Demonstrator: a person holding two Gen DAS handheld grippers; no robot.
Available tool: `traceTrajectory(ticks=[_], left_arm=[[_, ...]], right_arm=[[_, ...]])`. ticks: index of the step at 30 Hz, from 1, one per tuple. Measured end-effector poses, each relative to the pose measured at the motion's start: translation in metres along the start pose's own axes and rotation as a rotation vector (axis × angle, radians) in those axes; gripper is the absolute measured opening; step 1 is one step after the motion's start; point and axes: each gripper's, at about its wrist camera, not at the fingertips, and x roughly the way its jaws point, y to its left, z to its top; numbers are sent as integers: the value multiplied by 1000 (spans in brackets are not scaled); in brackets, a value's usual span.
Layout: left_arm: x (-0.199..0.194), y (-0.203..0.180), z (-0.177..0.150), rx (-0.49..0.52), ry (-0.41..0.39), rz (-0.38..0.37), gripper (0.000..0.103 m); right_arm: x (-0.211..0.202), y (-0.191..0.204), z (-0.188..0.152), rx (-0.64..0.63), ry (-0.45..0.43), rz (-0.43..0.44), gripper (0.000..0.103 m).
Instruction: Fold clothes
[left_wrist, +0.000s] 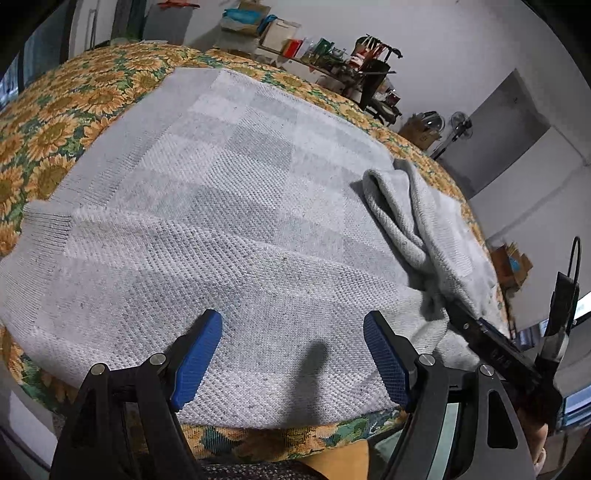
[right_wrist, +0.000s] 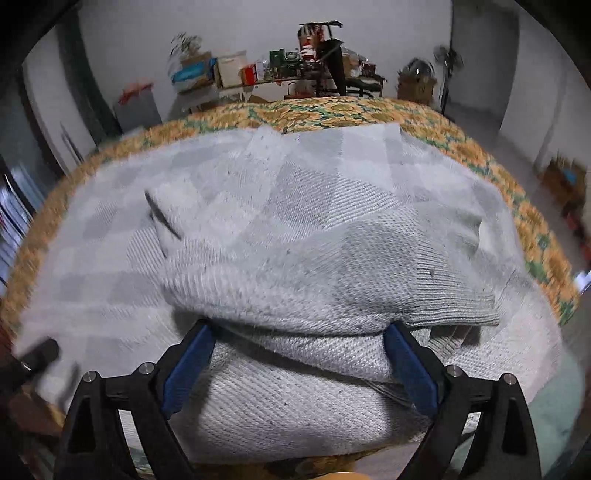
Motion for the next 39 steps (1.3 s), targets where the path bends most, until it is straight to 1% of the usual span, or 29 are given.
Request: traceTrajectory(ticks=[1,2,4,6,8,10,11,13,15,16,19,23,25,26,27,28,30,33,34,35,38,39], left_arm=[[0,-1,0,5,-1,5,79],[-1,-3,1,11,-3,11,79],[-1,-6,2,22,-6,22,79],[-2,-11,5,48,-18,33,79],[-2,-18,10,71,-32,48,79],[1,-26,15,91,-47,61,79],[3,-29,18,104,-53,80,79],[8,-32,20,127,-55,148,79],[15,-31,22,149,-42,220,79],[16,-28,22,154,-31,235,79],[13,-20,24,132,-33,227,79],[3,-7,30,70,-61,171,79],[7,2,32,41,-48,165,79],[13,8,32,27,-28,172,79],[16,11,32,30,-24,169,81],[14,9,31,50,-51,163,82],[17,6,28,80,-58,188,83],[27,-8,22,180,-58,248,95],[30,-10,22,191,-60,263,100],[32,-12,21,202,-62,277,103],[39,-17,19,235,-68,318,103],[38,-16,21,235,-66,311,103]], right_arm=[[0,4,-1,-23,1,-25,95],[-2,5,0,-30,0,-29,95],[-11,1,2,-36,-15,-16,90],[-23,-7,5,-42,-45,-17,90],[-30,-18,8,-29,-77,-52,91],[-24,-28,10,3,-60,-77,92],[-20,-34,10,22,-45,-85,92],[-8,-41,8,55,-11,-65,93],[1,-44,4,70,11,-37,95],[4,-43,4,68,16,-36,96],[8,-40,2,42,17,-43,100],[12,-37,0,7,21,-59,103],[13,-34,-1,-10,18,-76,103],[14,-32,-2,-16,17,-83,103],[13,-32,-3,-16,16,-83,103],[13,-32,-4,-15,14,-83,103],[13,-31,-4,-15,15,-84,103],[13,-31,-3,-14,17,-88,103],[13,-31,-3,-14,16,-89,103],[13,-31,-4,-14,15,-88,103],[13,-31,-4,-19,11,-87,103],[13,-31,-4,-20,11,-87,103]])
